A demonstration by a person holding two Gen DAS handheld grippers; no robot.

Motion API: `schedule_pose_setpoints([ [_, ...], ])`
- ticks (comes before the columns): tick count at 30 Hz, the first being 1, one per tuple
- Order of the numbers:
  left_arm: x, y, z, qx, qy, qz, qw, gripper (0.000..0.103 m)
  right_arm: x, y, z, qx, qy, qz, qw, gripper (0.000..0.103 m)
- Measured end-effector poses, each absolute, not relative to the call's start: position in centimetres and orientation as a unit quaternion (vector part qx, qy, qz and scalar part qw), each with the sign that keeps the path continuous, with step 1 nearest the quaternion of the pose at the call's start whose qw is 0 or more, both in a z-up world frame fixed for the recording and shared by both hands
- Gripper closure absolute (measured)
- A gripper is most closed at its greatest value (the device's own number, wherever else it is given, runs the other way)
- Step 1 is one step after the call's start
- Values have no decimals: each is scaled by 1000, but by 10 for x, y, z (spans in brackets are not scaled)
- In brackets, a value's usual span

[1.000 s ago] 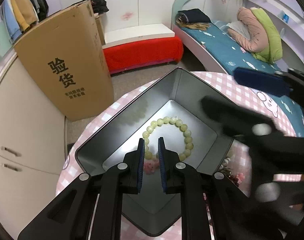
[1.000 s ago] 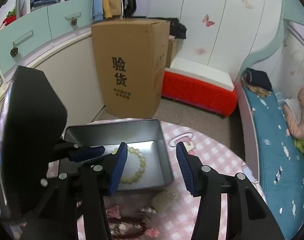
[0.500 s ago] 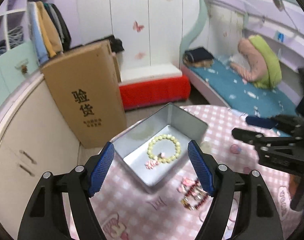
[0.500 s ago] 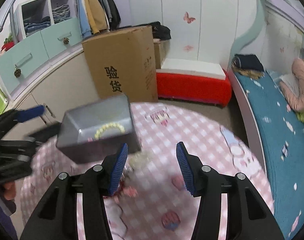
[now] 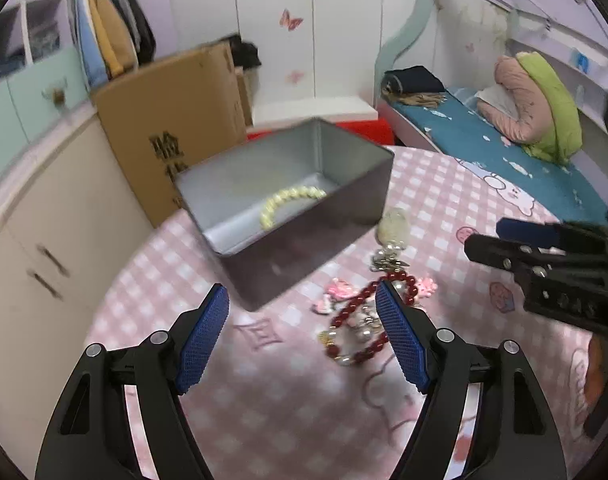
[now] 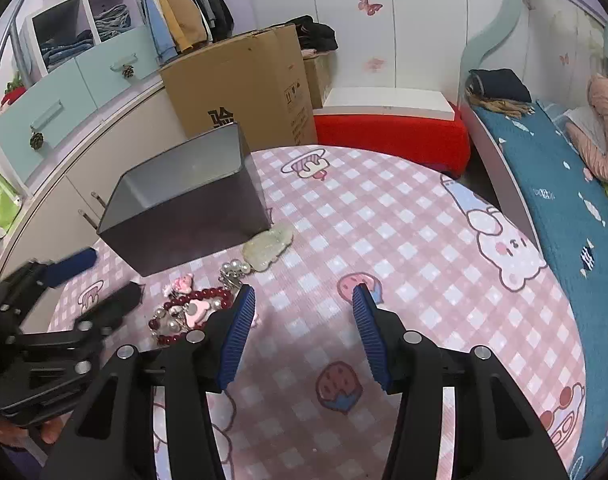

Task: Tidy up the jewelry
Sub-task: 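Grasp a pink charm with the left gripper while the right gripper moves toward the jade pendant, then grasp the pale jade pendant with the right gripper while the left gripper lifts its charm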

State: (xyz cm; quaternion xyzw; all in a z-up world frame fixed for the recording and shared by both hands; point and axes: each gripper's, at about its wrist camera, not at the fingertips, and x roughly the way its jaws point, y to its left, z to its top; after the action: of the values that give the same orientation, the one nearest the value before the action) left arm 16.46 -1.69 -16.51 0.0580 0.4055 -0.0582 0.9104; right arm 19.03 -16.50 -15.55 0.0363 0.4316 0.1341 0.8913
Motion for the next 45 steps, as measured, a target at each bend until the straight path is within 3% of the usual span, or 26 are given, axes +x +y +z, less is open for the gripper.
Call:
schedule_pose_setpoints([
  [12, 191, -21, -187, 29, 439, -32, 898, 30, 195, -179, -161, 48, 431, 147, 889, 53],
  [15, 197, -15, -192, 9, 454, -36, 890, 46, 198, -179, -162, 48, 431, 151, 888, 53],
  [22, 204, -6, -196, -16, 462, -48, 885, 53, 203, -179, -163, 47, 435, 155, 886, 52],
  [32, 200, -15, -199, -9, 459, -91, 884, 89, 203, -169, -168, 46, 442, 159, 882, 52],
  [45, 178, 23, -176, -101, 436, -144, 883, 91, 201, -151, -168, 42, 445, 163, 879, 52],
])
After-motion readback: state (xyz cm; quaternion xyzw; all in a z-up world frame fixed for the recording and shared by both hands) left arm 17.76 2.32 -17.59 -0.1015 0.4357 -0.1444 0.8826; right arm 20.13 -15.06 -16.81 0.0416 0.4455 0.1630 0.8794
